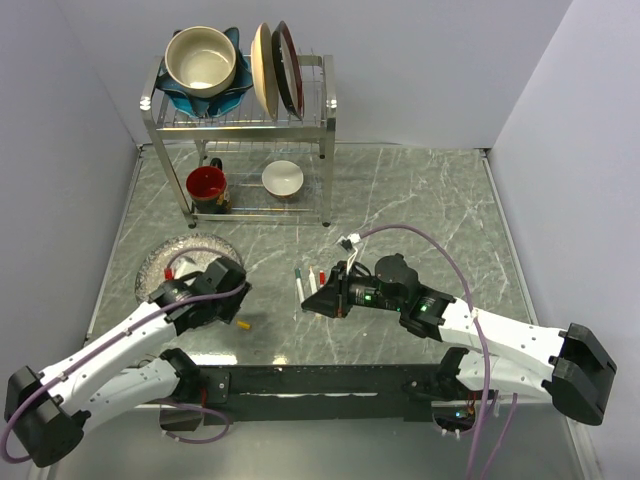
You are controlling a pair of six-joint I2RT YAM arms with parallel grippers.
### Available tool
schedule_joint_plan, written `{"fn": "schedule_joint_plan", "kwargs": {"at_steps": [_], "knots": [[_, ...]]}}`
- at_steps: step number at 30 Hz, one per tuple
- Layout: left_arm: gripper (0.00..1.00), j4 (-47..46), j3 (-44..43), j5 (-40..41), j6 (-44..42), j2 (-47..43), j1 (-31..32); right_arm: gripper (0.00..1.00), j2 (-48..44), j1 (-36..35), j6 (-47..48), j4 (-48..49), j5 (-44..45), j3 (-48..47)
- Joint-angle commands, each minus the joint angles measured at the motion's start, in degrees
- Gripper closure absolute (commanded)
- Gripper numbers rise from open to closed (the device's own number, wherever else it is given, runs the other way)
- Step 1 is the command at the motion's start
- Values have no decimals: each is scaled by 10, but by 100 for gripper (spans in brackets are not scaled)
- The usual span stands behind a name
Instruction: Insert the pens into the pen caps
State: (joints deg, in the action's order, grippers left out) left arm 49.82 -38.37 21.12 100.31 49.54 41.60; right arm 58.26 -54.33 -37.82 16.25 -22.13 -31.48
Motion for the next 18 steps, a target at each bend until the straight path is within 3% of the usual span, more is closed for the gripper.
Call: {"fn": "schedule_joint_plan", "kwargs": {"at_steps": [1,3,7,10,12,14,18], "knots": [[37,-86,-14,119,-212,22,11,100,-9,4,13,4,4,3],[35,-118,-21,113,-370,31,14,100,-11,4,16,-3,5,2],[33,-136,-88,60,-581,36,17,100,-25,4,24,-16,13,5],[25,-215,-101,-84,-779,14,17,100,-50,4,28,-30,30,10],[27,-238,-82,-199,-930,6,24,100,-72,4,37,-55,42,8],[32,-213,-86,-214,-1078,13,46,100,-100,4,49,-89,62,5],[31,-135,-83,-187,-1191,56,73,100,-162,7,62,-144,104,7]]}}
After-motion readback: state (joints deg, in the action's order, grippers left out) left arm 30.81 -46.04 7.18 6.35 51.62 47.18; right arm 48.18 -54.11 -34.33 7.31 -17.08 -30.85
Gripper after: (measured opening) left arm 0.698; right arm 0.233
